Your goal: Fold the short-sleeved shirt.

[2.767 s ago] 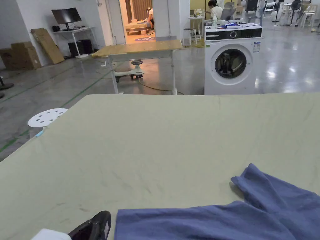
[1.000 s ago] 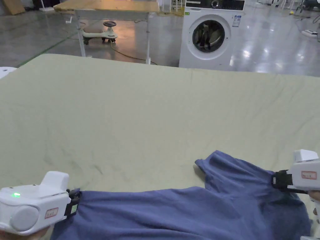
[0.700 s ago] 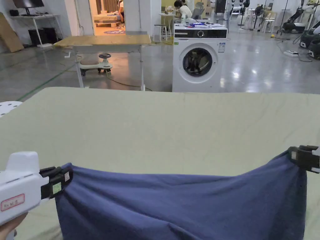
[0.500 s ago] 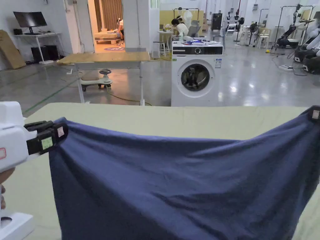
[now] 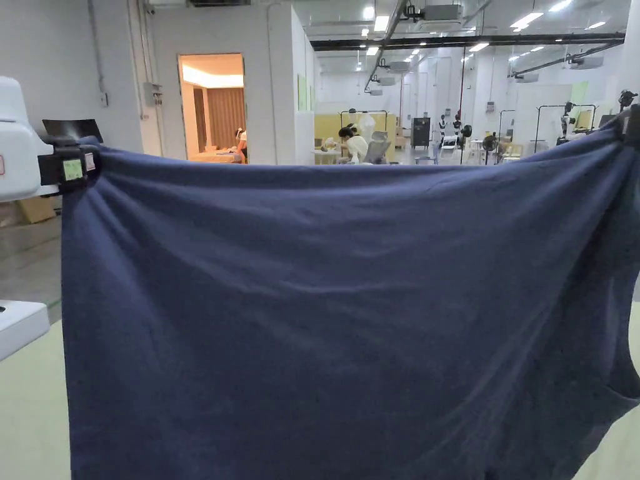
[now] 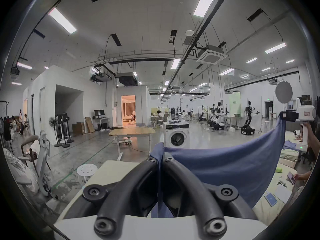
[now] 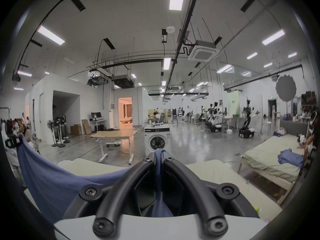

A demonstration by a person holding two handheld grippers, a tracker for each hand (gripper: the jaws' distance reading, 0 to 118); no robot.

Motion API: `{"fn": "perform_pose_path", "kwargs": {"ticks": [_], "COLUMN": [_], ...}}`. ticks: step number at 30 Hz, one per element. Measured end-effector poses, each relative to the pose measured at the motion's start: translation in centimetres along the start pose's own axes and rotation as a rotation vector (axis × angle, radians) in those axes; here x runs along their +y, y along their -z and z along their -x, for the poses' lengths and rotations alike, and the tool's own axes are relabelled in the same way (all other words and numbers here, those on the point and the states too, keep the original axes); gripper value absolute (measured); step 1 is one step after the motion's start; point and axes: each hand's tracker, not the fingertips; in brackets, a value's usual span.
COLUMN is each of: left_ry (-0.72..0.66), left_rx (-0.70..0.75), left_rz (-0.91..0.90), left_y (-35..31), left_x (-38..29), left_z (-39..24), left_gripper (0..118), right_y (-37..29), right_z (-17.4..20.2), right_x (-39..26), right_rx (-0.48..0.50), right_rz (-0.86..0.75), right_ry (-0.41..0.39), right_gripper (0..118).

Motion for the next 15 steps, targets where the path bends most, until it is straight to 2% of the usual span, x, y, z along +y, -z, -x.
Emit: {"fn": "perform_pose_path", "kwargs": {"ticks": [4,8,15], "left_ry": [0.038,0.159,0.108], "left_rx": [0.037,0.09,0.129], "left_rz": [-0.013,0.025,0.038], "left_y": [4.2,8.9,14.9], "left_x": [2.0,3.0,3.1], "left_z": [-0.3,-0.7,-0.6], "left_gripper": [0,0,0], "right_y": [3.9,7.1,12.3], "right_z": [1.2,2.2,4.2], "right_x": [1.1,2.2,4.0], "right_rx": [-0.031,-0.072,-0.122], "right_rz": [-0.038,-0.05,-0.022], "right_ry": [-0.007,-0.017,-0.07], "right_gripper": [2,2,2]}}
